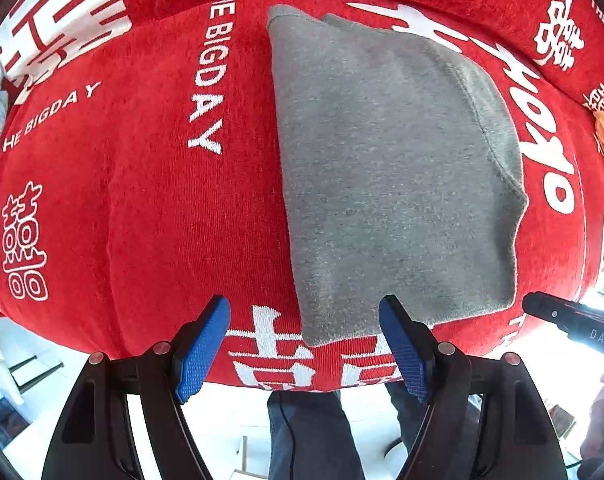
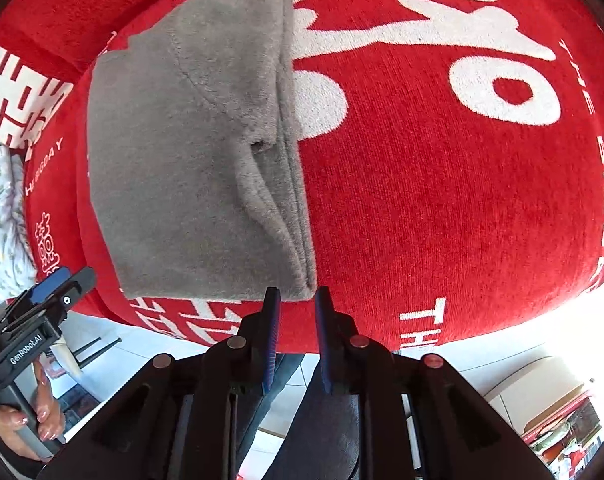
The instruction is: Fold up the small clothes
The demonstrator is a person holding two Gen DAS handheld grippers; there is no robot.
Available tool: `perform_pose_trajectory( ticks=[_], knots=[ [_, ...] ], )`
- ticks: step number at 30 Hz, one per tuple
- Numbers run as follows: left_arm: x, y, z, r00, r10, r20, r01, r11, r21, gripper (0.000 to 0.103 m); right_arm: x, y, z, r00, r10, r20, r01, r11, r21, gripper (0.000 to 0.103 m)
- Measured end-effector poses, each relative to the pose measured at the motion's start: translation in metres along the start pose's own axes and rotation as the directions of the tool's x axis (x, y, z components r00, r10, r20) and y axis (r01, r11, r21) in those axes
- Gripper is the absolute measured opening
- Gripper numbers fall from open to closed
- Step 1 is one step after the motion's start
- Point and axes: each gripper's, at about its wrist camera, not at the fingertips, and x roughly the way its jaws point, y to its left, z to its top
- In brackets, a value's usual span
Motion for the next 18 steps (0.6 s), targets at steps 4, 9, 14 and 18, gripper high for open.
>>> perform_pose_trajectory(
  ticks=[4, 9, 14, 18],
  knots=[
    [-0.005, 0.002, 0.001, 1.000, -0.015, -0.014, 0.015, 1.000, -0.004, 0.078, -0.005, 0.009, -0.005, 1.000, 0.015, 0.000, -0.015, 1.000, -0.003, 0.020],
    [-0.011, 0.006, 0.000, 0.999, -0.038, -0.029, 0.037, 0.999, -0.021, 0.078, -0.015, 0.020, -0.017, 1.000, 0.028, 0.006, -0.028, 0.999, -0.023, 0.020],
    [-0.017, 0.006, -0.002, 0.998, -0.040, -0.042, 0.040, 0.999, -0.018, 0.078, -0.021, 0.025, -0.017, 1.000, 0.022, 0.012, -0.022, 0.999, -0.034, 0.044],
    [-0.022, 0.015, 0.002, 0.999, -0.034, -0.019, 0.033, 0.998, -0.052, 0.078, -0.025, 0.019, -0.001, 0.996, 0.076, 0.050, -0.076, 0.997, -0.011, 0.056]
  ],
)
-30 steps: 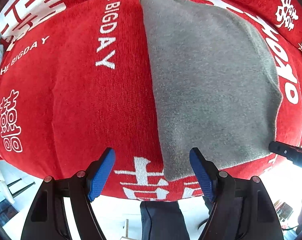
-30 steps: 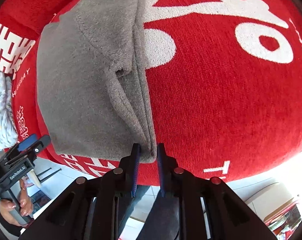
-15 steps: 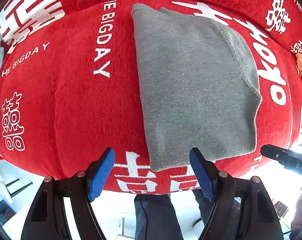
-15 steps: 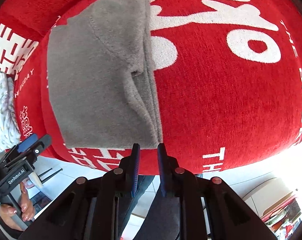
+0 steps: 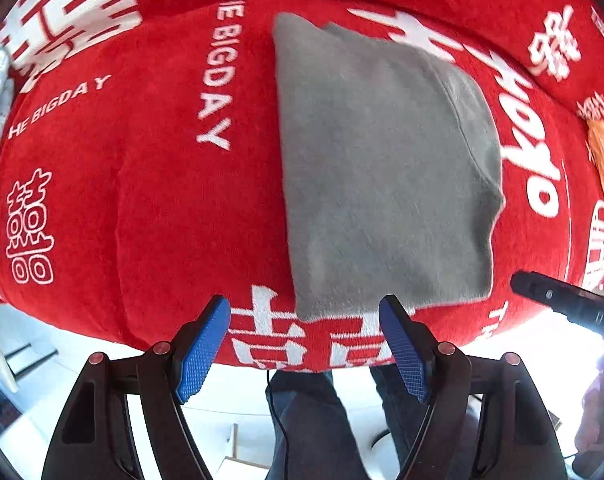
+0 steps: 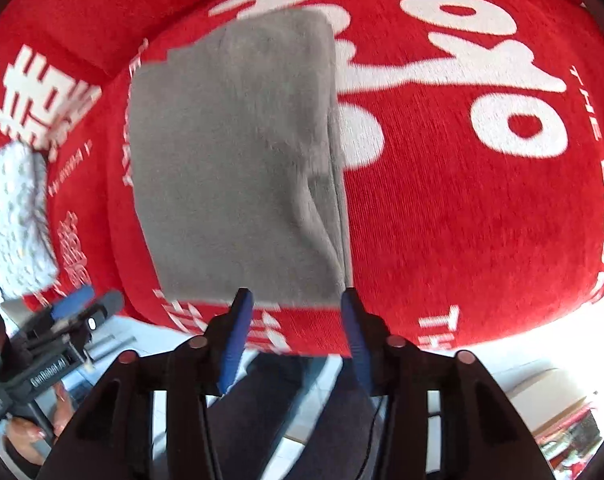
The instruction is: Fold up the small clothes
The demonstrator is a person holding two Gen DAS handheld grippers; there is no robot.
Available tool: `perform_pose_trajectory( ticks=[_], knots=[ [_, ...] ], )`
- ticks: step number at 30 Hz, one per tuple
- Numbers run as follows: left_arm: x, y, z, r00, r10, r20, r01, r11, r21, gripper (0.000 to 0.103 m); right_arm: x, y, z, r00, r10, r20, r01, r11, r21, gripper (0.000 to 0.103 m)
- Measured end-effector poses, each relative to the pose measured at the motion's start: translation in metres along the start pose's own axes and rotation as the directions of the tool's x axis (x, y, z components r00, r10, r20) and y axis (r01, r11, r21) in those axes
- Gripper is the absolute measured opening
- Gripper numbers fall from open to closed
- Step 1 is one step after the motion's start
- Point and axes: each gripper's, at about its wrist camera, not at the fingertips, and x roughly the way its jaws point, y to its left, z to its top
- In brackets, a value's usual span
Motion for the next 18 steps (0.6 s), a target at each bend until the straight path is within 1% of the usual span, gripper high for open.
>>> perform_pose_trajectory(
  ticks=[2, 3, 4, 5, 8, 9, 10, 11, 12, 15, 18],
  knots=[
    [-0.002, 0.007, 0.006, 1.000, 0.004, -0.001, -0.004, 0.999, -0.034, 0.078, 0.000, -0.009, 0.015, 0.999, 0.027, 0.036, -0.028, 0.999, 0.043, 0.058],
    [-0.002, 0.009, 0.008, 1.000, 0.007, -0.002, -0.007, 0.999, -0.041, 0.078, 0.002, -0.019, 0.028, 0.997, 0.059, 0.058, -0.064, 0.994, 0.087, 0.058],
    [-0.003, 0.010, 0.011, 1.000, 0.015, -0.005, -0.015, 0.999, -0.047, 0.078, 0.003, -0.023, 0.035, 0.994, 0.080, 0.069, -0.087, 0.990, 0.112, 0.058],
    [-0.003, 0.010, 0.013, 1.000, 0.023, -0.006, -0.023, 0.999, -0.047, 0.078, 0.007, -0.031, 0.047, 0.989, 0.122, 0.089, -0.135, 0.979, 0.155, 0.058],
    [-0.001, 0.003, 0.019, 0.998, 0.055, -0.012, -0.055, 0.998, -0.025, 0.078, 0.021, -0.042, 0.073, 0.978, 0.182, 0.103, -0.201, 0.954, 0.222, 0.058],
    [-0.001, 0.001, 0.019, 0.998, 0.061, -0.015, -0.062, 0.998, -0.020, 0.078, 0.028, -0.044, 0.081, 0.977, 0.191, 0.092, -0.208, 0.949, 0.236, 0.055],
    [0.000, -0.003, 0.021, 0.997, 0.069, -0.021, -0.069, 0.998, -0.011, 0.078, 0.036, -0.043, 0.087, 0.987, 0.152, 0.058, -0.161, 0.959, 0.232, 0.049],
    [0.001, -0.006, 0.022, 0.997, 0.073, -0.024, -0.073, 0.997, -0.005, 0.078, 0.040, -0.043, 0.089, 0.994, 0.102, 0.036, -0.107, 0.970, 0.218, 0.034],
    [0.001, -0.009, 0.024, 0.997, 0.076, -0.025, -0.076, 0.997, -0.001, 0.078, 0.045, -0.043, 0.091, 0.999, 0.035, 0.011, -0.036, 0.982, 0.184, 0.034],
    [-0.002, -0.018, 0.027, 0.997, 0.073, -0.025, -0.073, 0.997, 0.003, 0.078, 0.039, -0.047, 0.085, 0.999, 0.038, 0.019, -0.040, 0.985, 0.170, 0.035],
    [-0.007, -0.023, 0.028, 0.998, 0.061, -0.015, -0.061, 0.998, 0.003, 0.078, 0.022, -0.050, 0.070, 1.000, -0.019, 0.013, 0.017, 0.991, 0.133, 0.038]
  ],
)
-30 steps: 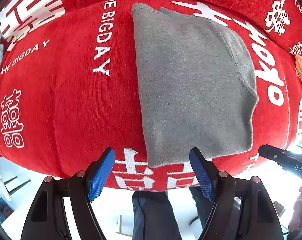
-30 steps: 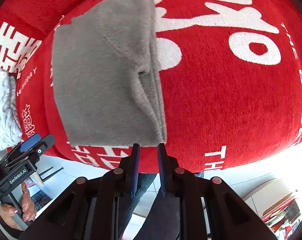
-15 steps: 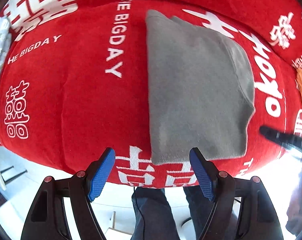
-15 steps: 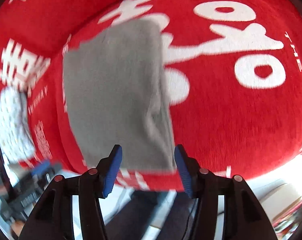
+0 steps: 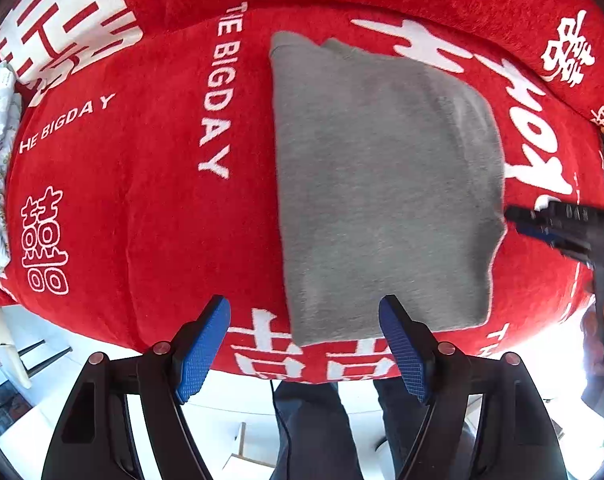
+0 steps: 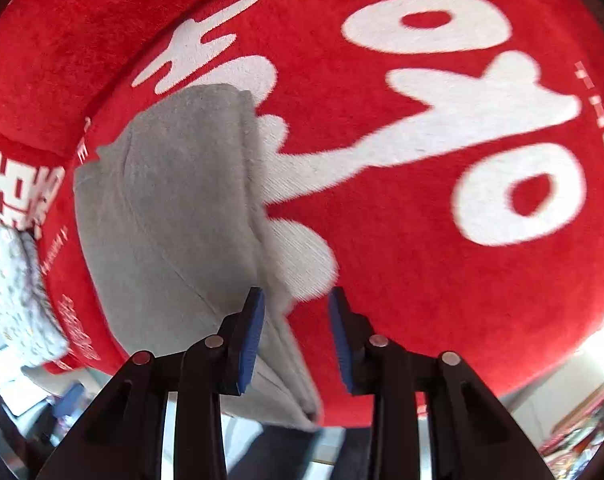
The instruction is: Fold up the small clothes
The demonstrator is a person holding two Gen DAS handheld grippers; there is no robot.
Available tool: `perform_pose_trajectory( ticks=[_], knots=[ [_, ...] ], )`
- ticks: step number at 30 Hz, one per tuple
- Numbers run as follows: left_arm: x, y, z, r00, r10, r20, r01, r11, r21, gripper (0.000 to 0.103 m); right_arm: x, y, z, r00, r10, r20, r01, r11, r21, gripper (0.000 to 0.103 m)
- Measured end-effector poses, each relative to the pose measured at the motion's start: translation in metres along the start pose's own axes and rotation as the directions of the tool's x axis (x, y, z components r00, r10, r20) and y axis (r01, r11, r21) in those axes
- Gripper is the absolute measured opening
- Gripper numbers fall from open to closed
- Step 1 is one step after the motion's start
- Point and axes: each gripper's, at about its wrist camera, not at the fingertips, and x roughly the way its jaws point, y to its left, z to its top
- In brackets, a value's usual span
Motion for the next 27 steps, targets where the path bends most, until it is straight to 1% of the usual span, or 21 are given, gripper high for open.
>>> perform_pose_trajectory(
  ticks=[2, 4, 5, 6, 8, 10, 13, 14, 15, 16, 17, 20, 23, 26, 27],
  knots=[
    [-0.003, -0.003, 0.001, 1.000, -0.008, 0.007, 0.008, 1.000, 0.002, 0.078, -0.011, 0.000, -0.008, 1.000, -0.009, 0.001, 0.009, 1.000, -0.026, 0.039],
    [-0.008, -0.006, 0.002, 1.000, -0.015, 0.016, 0.014, 1.000, 0.007, 0.078, -0.024, 0.003, -0.020, 0.999, -0.035, 0.006, 0.035, 0.998, -0.058, 0.045],
    [-0.010, -0.008, 0.003, 1.000, -0.017, 0.021, 0.017, 1.000, 0.010, 0.078, -0.031, 0.007, -0.028, 0.999, -0.046, 0.012, 0.046, 0.996, -0.073, 0.050],
    [-0.012, -0.009, 0.003, 0.999, -0.019, 0.027, 0.018, 1.000, 0.014, 0.078, -0.036, 0.009, -0.032, 0.999, -0.049, 0.018, 0.050, 0.995, -0.082, 0.051],
    [-0.019, -0.011, 0.004, 0.999, -0.023, 0.040, 0.022, 0.999, 0.024, 0.078, -0.048, 0.018, -0.043, 0.998, -0.050, 0.031, 0.053, 0.993, -0.104, 0.052],
    [-0.025, -0.012, 0.004, 0.998, -0.021, 0.054, 0.019, 0.999, 0.035, 0.078, -0.058, 0.026, -0.045, 0.998, -0.046, 0.040, 0.050, 0.991, -0.120, 0.053],
    [-0.035, -0.012, 0.004, 0.997, -0.013, 0.076, 0.010, 0.999, 0.046, 0.078, -0.070, 0.047, -0.054, 0.997, -0.047, 0.063, 0.056, 0.987, -0.153, 0.059],
    [-0.038, -0.011, 0.004, 0.997, -0.011, 0.080, 0.007, 0.999, 0.047, 0.085, -0.074, 0.053, -0.055, 0.996, -0.051, 0.073, 0.062, 0.984, -0.167, 0.061],
    [-0.040, -0.011, 0.004, 0.996, -0.009, 0.085, 0.005, 0.999, 0.046, 0.096, -0.080, 0.062, -0.057, 0.994, -0.059, 0.089, 0.074, 0.980, -0.183, 0.067],
    [-0.045, -0.009, 0.003, 0.995, -0.008, 0.098, 0.004, 0.999, 0.043, 0.100, -0.083, 0.067, -0.057, 0.993, -0.062, 0.096, 0.080, 0.978, -0.191, 0.072],
    [-0.049, -0.009, 0.003, 0.994, -0.004, 0.113, -0.001, 0.999, 0.039, 0.102, -0.088, 0.074, -0.056, 0.992, -0.067, 0.108, 0.088, 0.976, -0.201, 0.082],
    [-0.058, -0.007, 0.002, 0.990, -0.001, 0.141, -0.004, 0.999, 0.033, 0.102, -0.102, 0.092, -0.059, 0.982, -0.104, 0.156, 0.138, 0.964, -0.227, 0.086],
    [-0.064, -0.003, 0.002, 0.988, 0.009, 0.154, -0.010, 1.000, 0.004, 0.102, -0.108, 0.100, -0.065, 0.975, -0.137, 0.174, 0.178, 0.953, -0.246, 0.103],
    [-0.070, -0.002, 0.001, 0.985, 0.026, 0.168, -0.025, 1.000, -0.005, 0.102, -0.111, 0.107, -0.072, 0.959, -0.187, 0.215, 0.240, 0.937, -0.254, 0.103],
    [-0.072, -0.002, 0.000, 0.984, 0.030, 0.173, -0.030, 1.000, -0.002, 0.102, -0.111, 0.108, -0.073, 0.956, -0.193, 0.220, 0.247, 0.936, -0.250, 0.103]
  ],
)
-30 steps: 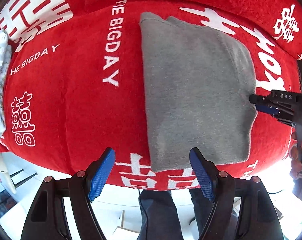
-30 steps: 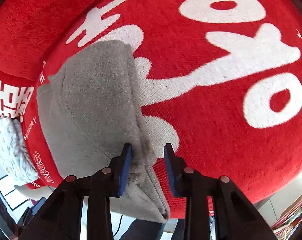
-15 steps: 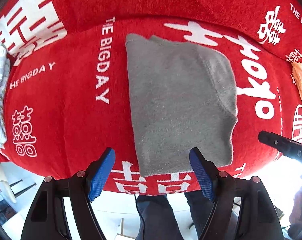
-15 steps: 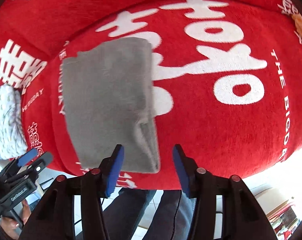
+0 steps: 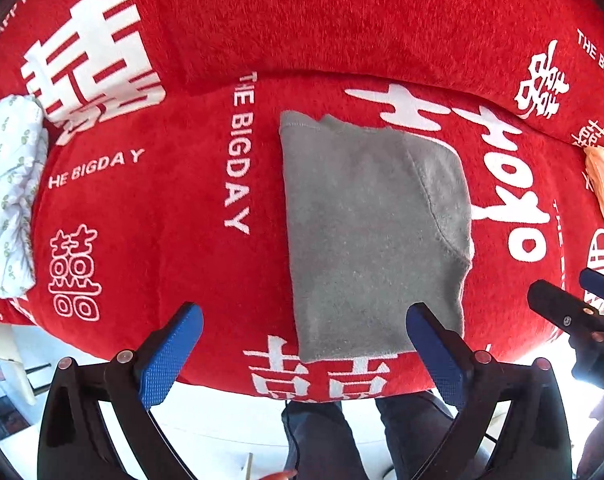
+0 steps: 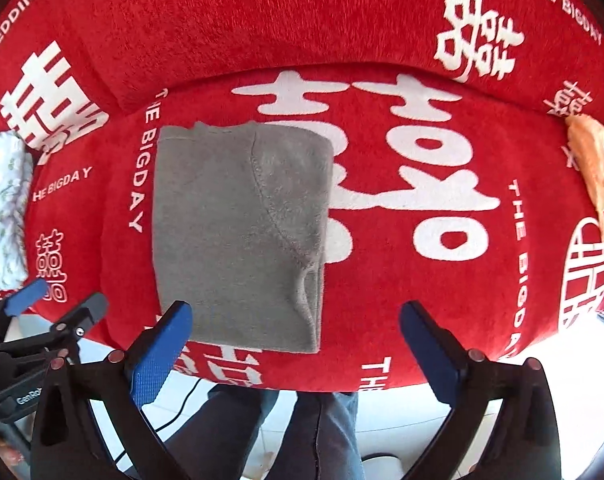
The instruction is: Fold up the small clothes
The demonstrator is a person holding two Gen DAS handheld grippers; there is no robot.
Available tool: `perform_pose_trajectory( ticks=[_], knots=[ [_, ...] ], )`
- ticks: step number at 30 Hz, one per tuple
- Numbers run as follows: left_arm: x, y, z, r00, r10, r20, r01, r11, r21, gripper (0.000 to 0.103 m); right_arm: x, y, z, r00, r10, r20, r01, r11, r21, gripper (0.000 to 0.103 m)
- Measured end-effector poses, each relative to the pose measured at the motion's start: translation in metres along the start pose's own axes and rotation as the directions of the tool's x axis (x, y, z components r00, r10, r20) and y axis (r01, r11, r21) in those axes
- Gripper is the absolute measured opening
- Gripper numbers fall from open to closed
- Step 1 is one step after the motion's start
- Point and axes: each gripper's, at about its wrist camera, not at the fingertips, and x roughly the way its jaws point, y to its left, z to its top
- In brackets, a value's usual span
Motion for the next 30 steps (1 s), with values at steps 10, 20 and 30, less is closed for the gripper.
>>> perform_pose_trajectory(
  ticks=[10, 20, 30],
  knots=[
    [-0.011, -0.001, -0.002, 1.000, 0.025, -0.018, -0.025, 1.000, -0.012, 0.102, -0.009, 0.004, -0.005, 1.000, 0.000, -0.003, 0.000, 1.000, 0.019, 0.103],
    [-0.014, -0.002, 0.000, 1.000, 0.025, -0.015, -0.025, 1.000, -0.013, 0.102, -0.015, 0.003, -0.001, 1.000, -0.005, 0.012, 0.004, 1.000, 0.028, 0.103],
    [-0.016, -0.002, 0.000, 1.000, 0.022, -0.017, -0.022, 0.999, -0.023, 0.102, -0.016, 0.004, -0.001, 1.000, -0.005, 0.012, 0.004, 1.000, 0.026, 0.103]
  ],
)
